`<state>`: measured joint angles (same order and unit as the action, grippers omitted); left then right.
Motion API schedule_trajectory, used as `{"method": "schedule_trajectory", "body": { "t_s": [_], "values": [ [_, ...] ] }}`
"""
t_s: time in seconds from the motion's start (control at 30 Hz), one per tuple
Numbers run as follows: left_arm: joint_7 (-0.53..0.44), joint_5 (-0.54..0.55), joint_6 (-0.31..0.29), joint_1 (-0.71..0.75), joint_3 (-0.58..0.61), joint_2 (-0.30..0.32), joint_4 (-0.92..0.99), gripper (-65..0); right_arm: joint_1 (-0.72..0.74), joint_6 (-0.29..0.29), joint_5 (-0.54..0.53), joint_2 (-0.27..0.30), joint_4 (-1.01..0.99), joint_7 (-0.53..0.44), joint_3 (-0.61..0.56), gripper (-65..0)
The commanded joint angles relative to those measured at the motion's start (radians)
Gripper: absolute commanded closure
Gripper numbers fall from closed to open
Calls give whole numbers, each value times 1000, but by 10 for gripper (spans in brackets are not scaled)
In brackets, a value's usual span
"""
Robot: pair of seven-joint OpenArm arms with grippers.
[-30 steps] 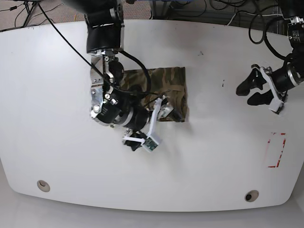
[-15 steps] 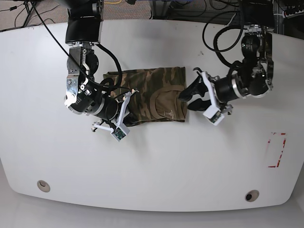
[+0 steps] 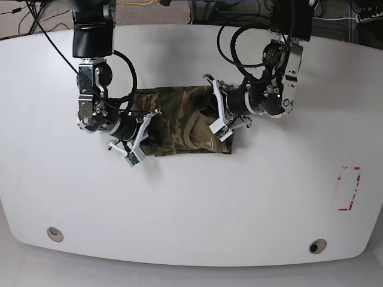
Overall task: Layout the t-shirt on the table in an organized manner, then fold the t-shirt properly
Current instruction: 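Grasp the bundle edge with the left gripper and fold it over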
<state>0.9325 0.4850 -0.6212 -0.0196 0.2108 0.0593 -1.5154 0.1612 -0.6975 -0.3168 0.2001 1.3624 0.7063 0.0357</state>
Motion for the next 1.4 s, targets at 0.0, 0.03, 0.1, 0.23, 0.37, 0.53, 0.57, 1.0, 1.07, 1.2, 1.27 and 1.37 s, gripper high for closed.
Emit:
{"method": "schedule_trajectory", "body": {
  "t_s": [0.0,0.03,0.1,0.23,0.37,0.53,0.57,1.0,1.07,1.2,1.27,1.37],
  "values": [
    [-40,2,-2,-26,6,12,57,-96,19,-1,-3,32,10,-33,5,-19],
    [-51,2,-2,-39,8,23,89,-96,18,-1,-6,42,10,-40,5,-19],
    [-66,4,-2,-64,8,34,146,-96,13,-1,-8,55,10,-41,7,-19],
    [-94,2,-2,-124,9,38,266,-96,-22,-1,-9,66,21,-44,11,-17],
    [-103,2,-2,-194,25,40,355,-96,-81,-1,-9,72,79,-43,36,-16],
    [-103,2,-2,-300,59,40,448,-96,-183,-1,-8,28,188,-41,94,-16],
    [-103,2,-2,-322,68,40,461,-96,-206,-1,-2,15,217,-41,103,-16],
    [-48,7,-7,-546,78,46,473,-96,-343,-1,2,-100,524,39,112,-16],
    [-23,8,-24,-567,78,57,473,-96,-340,-1,2,-100,561,69,112,-16],
    [18,8,-77,-572,68,60,402,-96,-312,-1,2,-90,598,115,112,-16],
    [41,8,-77,-547,49,60,338,-96,-300,-1,3,-75,595,126,112,-16],
    [84,8,-77,-483,23,53,238,-96,-277,-1,3,-61,549,125,112,-16]
  ]
}}
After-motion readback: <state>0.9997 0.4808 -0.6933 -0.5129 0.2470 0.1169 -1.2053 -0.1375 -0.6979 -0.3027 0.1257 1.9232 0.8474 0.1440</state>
